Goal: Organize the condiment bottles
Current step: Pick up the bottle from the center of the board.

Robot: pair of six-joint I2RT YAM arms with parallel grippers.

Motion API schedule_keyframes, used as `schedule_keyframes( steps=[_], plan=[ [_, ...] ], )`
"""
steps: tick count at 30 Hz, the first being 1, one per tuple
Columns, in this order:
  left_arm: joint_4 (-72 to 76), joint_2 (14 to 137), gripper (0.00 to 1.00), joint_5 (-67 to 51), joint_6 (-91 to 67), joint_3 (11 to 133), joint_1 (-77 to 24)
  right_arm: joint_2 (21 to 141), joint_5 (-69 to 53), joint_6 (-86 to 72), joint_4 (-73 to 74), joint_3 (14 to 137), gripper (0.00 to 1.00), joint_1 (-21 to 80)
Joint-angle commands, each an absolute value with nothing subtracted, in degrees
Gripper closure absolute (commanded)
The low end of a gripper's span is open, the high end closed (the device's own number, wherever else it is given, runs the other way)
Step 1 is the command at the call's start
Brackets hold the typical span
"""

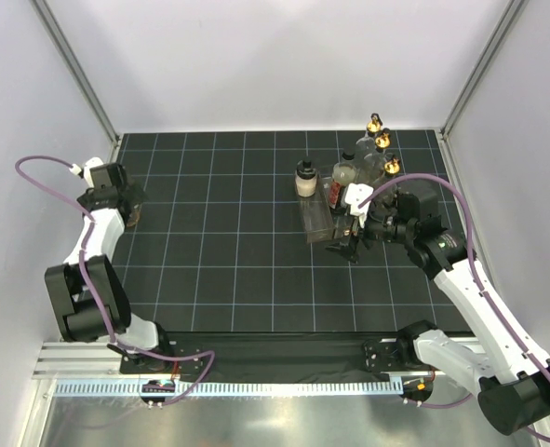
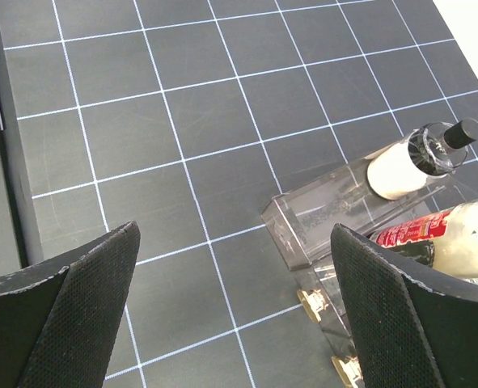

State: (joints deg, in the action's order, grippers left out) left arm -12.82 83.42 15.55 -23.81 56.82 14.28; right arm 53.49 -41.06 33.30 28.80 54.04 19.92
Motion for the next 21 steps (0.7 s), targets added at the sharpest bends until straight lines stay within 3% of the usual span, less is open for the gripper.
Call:
schedule_keyframes(
  steps=[1, 17, 19, 20, 21],
  plan=[
    [-8.97, 86.39, 0.01, 14.51, -23.64, 61.17, 15.47, 53.17, -41.31, 33.75, 28.12, 54.93, 0.00, 19.60],
    [-10.55, 100.63, 0.21, 15.29, -21.36, 72.33, 17.49, 53.88, -41.48, 33.93, 28.83, 55.11, 0.00, 18.19],
    [-10.90, 101.16, 0.34, 14.60, -20.83, 72.95, 17.49, 53.96, -41.48, 33.92, 28.74, 55.11, 0.00, 18.11],
    [-11.25, 101.34, 0.55, 14.42, -20.74, 73.21, 17.40, 53.96, -41.57, 34.01, 28.74, 55.11, 0.00, 18.11],
    [-11.42, 101.34, 0.65, 14.41, -20.74, 73.21, 17.49, 54.14, -41.57, 34.01, 28.74, 55.11, 0.00, 17.93]
  ],
)
